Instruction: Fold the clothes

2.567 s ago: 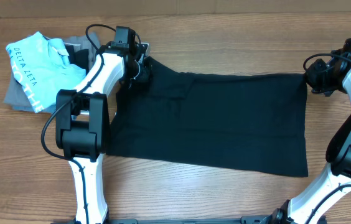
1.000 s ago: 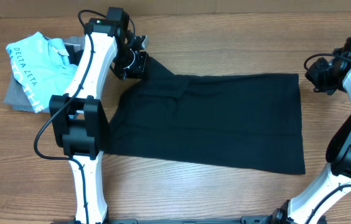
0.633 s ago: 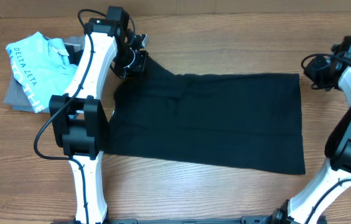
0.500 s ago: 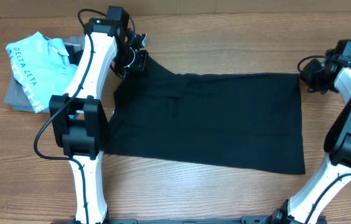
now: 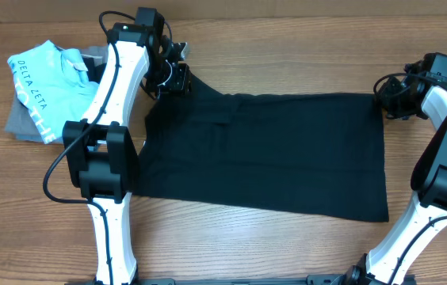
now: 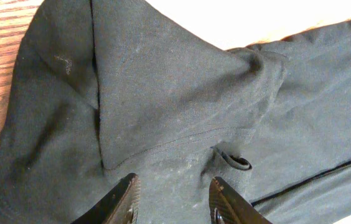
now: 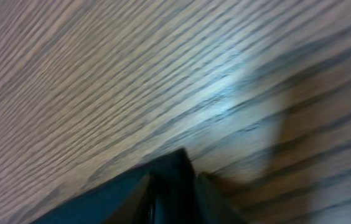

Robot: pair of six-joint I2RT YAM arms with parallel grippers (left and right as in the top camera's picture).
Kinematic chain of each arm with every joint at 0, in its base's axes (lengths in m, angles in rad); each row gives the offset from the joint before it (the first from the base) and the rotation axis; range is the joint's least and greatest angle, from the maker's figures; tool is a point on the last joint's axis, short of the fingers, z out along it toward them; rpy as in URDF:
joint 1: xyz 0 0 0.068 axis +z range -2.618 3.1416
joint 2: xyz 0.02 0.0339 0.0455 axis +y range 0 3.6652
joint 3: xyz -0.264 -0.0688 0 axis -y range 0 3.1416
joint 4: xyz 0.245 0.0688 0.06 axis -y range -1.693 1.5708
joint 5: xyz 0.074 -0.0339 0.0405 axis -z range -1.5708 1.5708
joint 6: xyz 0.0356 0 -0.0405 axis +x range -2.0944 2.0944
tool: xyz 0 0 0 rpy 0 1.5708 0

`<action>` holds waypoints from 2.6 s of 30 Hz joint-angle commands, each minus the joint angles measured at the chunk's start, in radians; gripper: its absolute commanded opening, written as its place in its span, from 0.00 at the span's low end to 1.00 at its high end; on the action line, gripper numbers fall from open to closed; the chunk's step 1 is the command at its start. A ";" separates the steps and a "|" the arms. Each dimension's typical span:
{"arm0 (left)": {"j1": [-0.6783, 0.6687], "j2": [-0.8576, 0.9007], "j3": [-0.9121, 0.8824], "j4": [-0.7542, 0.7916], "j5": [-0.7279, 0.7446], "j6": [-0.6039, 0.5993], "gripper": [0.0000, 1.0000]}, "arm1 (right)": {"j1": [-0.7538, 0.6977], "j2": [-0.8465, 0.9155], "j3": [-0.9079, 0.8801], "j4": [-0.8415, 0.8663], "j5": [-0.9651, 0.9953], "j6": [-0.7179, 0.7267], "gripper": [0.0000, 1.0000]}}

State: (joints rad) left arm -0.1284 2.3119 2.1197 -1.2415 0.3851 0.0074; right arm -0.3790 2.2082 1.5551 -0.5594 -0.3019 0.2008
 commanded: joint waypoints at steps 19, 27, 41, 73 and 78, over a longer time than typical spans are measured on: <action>0.003 0.013 -0.136 0.111 -0.081 0.011 0.41 | -0.009 -0.044 0.013 -0.035 -0.034 -0.018 0.04; 0.000 0.015 -0.228 0.208 -0.122 -0.008 0.38 | -0.009 -0.044 0.013 -0.044 -0.041 -0.014 0.04; -0.001 0.014 -0.222 0.231 0.043 -0.003 0.04 | -0.010 -0.044 0.013 -0.054 -0.040 -0.015 0.04; 0.040 -0.141 -0.064 -0.421 -0.029 0.035 0.04 | -0.084 -0.198 0.014 -0.357 -0.100 0.103 0.04; 0.038 -0.142 -0.074 -0.449 -0.015 0.030 0.04 | -0.136 -0.211 0.014 -0.459 -0.101 0.117 0.04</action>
State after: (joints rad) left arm -0.0910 2.2009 2.0380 -1.6814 0.3664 0.0177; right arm -0.4721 2.0399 1.5551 -0.9817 -0.4030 0.2951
